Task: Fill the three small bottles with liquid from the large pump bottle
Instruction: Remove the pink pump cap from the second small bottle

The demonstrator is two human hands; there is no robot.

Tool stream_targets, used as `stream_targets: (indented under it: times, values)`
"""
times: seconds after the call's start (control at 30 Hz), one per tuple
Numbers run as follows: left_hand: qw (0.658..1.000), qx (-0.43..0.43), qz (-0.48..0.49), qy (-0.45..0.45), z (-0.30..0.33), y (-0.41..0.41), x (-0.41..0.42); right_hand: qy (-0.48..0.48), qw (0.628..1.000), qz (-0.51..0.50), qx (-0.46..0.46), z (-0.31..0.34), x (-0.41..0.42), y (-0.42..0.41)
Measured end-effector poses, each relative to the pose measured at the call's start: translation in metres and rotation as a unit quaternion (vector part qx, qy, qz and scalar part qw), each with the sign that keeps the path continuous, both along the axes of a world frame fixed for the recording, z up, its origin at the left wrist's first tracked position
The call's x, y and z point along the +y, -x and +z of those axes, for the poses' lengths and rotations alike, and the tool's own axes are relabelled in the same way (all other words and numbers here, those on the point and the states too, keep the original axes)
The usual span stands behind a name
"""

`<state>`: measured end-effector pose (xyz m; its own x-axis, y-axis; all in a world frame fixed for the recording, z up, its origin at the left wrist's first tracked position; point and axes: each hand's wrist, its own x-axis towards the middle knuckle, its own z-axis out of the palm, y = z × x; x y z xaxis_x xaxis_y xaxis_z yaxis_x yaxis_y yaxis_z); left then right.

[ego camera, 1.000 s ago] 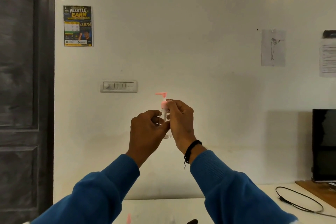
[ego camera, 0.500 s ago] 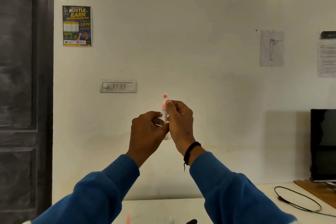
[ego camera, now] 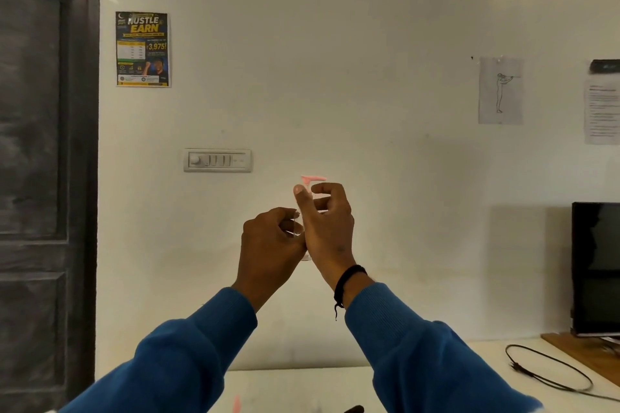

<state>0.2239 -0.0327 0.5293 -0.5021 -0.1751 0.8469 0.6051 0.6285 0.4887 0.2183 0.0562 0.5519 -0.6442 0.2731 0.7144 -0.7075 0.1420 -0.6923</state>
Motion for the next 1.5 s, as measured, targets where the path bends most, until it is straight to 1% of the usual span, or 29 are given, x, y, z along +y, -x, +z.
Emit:
stream_targets:
  times: [0.1, 0.3, 0.37, 0.53, 0.7, 0.83, 0.97, 1.1, 1.37, 1.5]
  values:
    - [1.000, 0.010, -0.004, 0.011, 0.001, 0.000, 0.001, -0.014, 0.999, -0.040, 0.005, 0.000, -0.002, 0.000]
    - [1.000, 0.017, -0.005, 0.007, 0.002, 0.001, -0.001, -0.009, 0.999, -0.029, -0.010, 0.004, 0.000, -0.002]
    - [1.000, 0.020, -0.009, 0.007, 0.001, 0.001, 0.000, -0.010, 0.999, -0.048, -0.009, 0.003, -0.002, -0.005]
    - [0.999, 0.029, -0.007, 0.020, 0.002, 0.003, -0.001, -0.007, 0.994, -0.110, 0.019, 0.002, -0.003, -0.005]
    - [0.999, 0.039, -0.012, 0.023, -0.001, 0.004, -0.002, 0.007, 0.993, -0.114, 0.036, 0.002, -0.007, -0.004]
    - [0.999, 0.033, -0.012, 0.016, -0.001, 0.003, -0.003, -0.038, 0.988, -0.138, 0.061, -0.001, -0.006, -0.004]
    - [1.000, 0.029, -0.004, 0.011, -0.004, 0.003, -0.003, -0.051, 0.982, -0.166, 0.071, -0.001, -0.002, 0.000]
    - [0.999, 0.031, -0.008, 0.018, -0.007, 0.004, -0.003, -0.039, 0.984, -0.157, 0.072, -0.002, -0.005, -0.002]
    - [0.999, 0.029, -0.005, 0.016, -0.007, 0.004, -0.002, -0.064, 0.981, -0.174, 0.062, -0.002, -0.005, -0.001]
    - [0.999, 0.031, -0.006, 0.023, -0.011, 0.004, -0.002, -0.038, 0.989, -0.139, 0.036, 0.000, -0.005, -0.001]
